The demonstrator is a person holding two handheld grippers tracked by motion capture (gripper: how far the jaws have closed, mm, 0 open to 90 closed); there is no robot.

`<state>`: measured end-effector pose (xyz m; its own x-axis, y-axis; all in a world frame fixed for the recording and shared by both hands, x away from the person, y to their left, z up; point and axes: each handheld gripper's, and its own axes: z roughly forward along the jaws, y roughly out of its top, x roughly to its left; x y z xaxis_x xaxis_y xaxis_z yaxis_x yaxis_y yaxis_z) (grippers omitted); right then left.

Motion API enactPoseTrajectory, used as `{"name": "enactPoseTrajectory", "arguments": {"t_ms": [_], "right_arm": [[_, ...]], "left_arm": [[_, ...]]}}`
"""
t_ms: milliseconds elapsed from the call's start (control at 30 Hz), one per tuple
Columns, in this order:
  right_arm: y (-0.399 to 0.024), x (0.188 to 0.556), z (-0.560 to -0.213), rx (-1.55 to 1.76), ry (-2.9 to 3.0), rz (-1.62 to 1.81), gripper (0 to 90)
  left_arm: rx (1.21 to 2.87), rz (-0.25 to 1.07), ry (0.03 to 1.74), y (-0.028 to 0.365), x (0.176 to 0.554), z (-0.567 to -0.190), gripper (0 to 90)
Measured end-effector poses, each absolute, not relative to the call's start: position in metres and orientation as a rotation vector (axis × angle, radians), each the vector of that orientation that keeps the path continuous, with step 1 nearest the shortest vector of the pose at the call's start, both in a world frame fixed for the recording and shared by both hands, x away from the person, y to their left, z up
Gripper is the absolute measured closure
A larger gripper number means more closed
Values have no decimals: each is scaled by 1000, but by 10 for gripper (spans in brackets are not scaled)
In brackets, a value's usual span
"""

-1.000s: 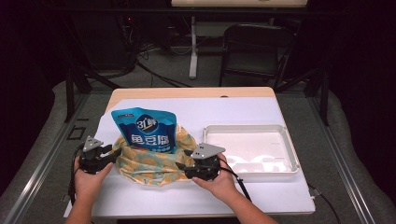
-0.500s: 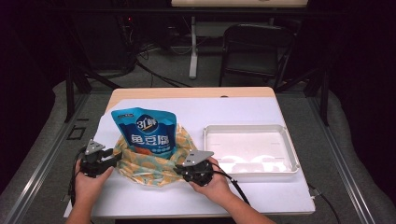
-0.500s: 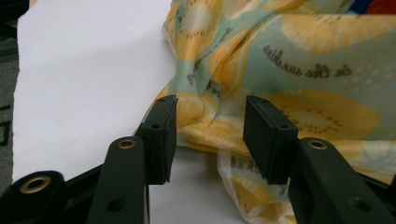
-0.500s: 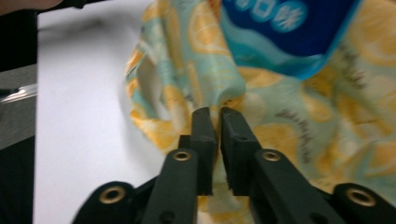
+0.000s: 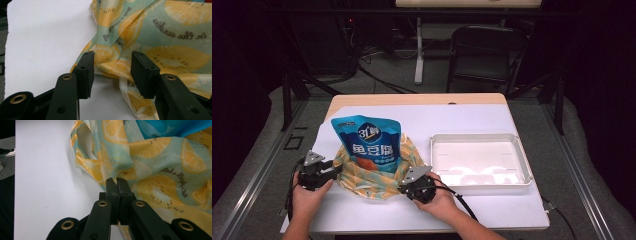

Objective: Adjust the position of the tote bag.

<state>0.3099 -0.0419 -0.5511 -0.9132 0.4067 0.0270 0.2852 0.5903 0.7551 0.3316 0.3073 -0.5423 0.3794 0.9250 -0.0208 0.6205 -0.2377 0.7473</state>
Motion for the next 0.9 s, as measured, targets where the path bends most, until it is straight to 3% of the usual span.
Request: {"name": "enactPoseTrajectory", "arguments": {"t_ms": [900], "right_arm": [[-50,305,-539,606,2607,1294,682]], "left_arm": [[1842,671,1243,307,321,-508,499]]}}
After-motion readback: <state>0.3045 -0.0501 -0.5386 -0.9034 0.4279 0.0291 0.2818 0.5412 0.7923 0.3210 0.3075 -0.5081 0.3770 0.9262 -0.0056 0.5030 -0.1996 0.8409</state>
